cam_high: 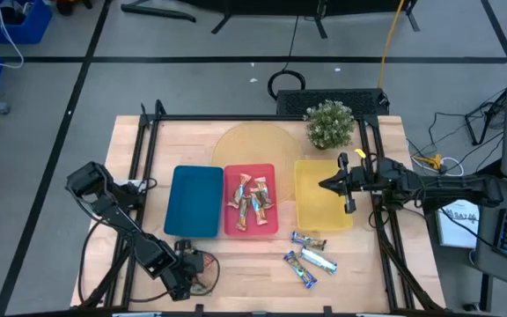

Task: Pick and place Granola Bars by type
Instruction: Put the red granola bar into the blue bin

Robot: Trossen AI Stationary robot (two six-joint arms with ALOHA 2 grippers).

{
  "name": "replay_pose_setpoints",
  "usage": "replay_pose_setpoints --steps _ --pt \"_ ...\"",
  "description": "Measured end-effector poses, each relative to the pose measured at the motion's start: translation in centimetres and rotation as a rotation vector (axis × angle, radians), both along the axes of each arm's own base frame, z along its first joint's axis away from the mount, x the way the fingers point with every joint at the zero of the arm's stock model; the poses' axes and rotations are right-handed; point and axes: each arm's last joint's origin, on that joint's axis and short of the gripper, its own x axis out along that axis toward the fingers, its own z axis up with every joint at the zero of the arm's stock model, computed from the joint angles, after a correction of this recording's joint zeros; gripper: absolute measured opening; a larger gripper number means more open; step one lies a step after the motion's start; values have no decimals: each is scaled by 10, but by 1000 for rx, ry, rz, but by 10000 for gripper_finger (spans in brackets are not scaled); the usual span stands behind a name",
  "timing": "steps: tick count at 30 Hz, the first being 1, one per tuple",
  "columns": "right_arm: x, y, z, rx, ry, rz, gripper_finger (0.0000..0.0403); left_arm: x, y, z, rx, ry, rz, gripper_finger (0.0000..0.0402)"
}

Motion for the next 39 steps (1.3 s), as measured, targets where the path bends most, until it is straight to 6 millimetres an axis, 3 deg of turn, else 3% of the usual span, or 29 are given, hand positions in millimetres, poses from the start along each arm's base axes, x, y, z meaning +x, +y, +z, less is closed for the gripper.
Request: replay_pose_setpoints --steps 4,10,15,19,24,29,31,35,39 --pt "3 0 -1 10 3 -1 0 7 -8 18 20 21 -110 55" --pt "7 -1 -1 38 0 -1 0 28 -3 75 148 72 -142 59" --pt "11 -1 -3 39 13 -2 0 43 23 131 448 60 -314 40" --pt "13 -1 -5 41 29 -3 0 58 54 153 677 93 -582 42" --pt "14 -2 -7 30 45 -3 0 73 99 145 648 294 -937 61" --pt "15 -2 -7 -23 43 -2 0 72 137 118 615 488 -1037 48" --pt "15 -2 -7 -23 43 -2 0 72 149 111 604 498 -918 42" --pt "15 -2 -7 -22 44 -2 0 79 175 103 567 477 -515 40" --pt "15 -2 -6 -25 31 -2 0 80 187 96 537 481 -283 47"
